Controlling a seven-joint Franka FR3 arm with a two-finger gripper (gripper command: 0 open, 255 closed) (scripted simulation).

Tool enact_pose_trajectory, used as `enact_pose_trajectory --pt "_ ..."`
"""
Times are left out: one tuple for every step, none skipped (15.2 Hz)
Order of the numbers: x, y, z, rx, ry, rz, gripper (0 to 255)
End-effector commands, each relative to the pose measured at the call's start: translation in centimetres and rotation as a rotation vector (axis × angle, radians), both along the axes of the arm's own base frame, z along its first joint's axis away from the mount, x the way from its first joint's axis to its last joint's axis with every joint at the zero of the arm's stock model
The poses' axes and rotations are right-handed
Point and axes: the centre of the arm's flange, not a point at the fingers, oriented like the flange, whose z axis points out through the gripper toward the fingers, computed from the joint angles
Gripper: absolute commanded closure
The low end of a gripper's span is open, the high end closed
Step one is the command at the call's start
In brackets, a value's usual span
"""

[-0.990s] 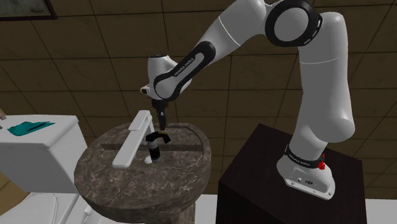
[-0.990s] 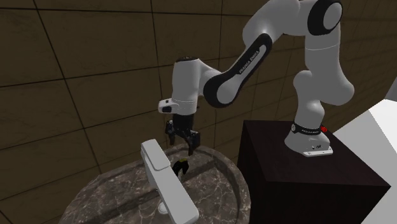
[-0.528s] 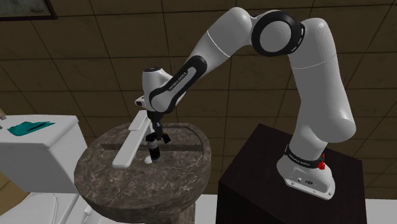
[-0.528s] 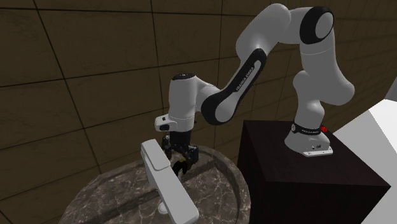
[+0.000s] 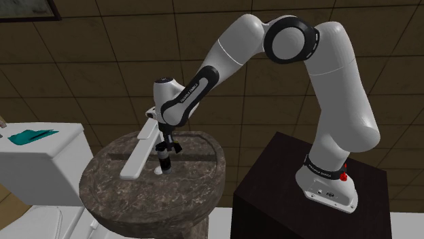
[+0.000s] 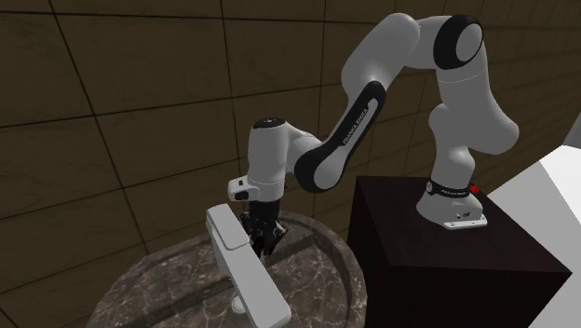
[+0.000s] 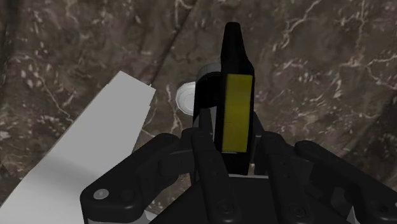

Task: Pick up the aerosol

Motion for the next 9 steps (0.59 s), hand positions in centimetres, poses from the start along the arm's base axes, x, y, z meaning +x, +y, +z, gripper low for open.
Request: enact_pose_trajectory --pt "0.0 0.0 -0.1 0.0 0.001 0.0 255" --pt "0.0 0.0 -0.1 0.0 0.001 0.0 255" --pt "0.0 0.0 -0.1 0.0 0.001 0.0 255" --pt "0.0 0.0 -0.1 0.0 0.001 0.0 255" --pt "0.0 0.0 -0.1 0.0 0.001 0.0 255" --pt "0.0 0.0 -0.1 0.0 0.001 0.0 255" --pt "0.0 0.0 -0.1 0.0 0.001 0.0 255" --pt "0.0 0.0 0.5 0.0 0.001 0.0 255" --pt "0.0 0.0 1.0 0.0 0.001 0.0 255"
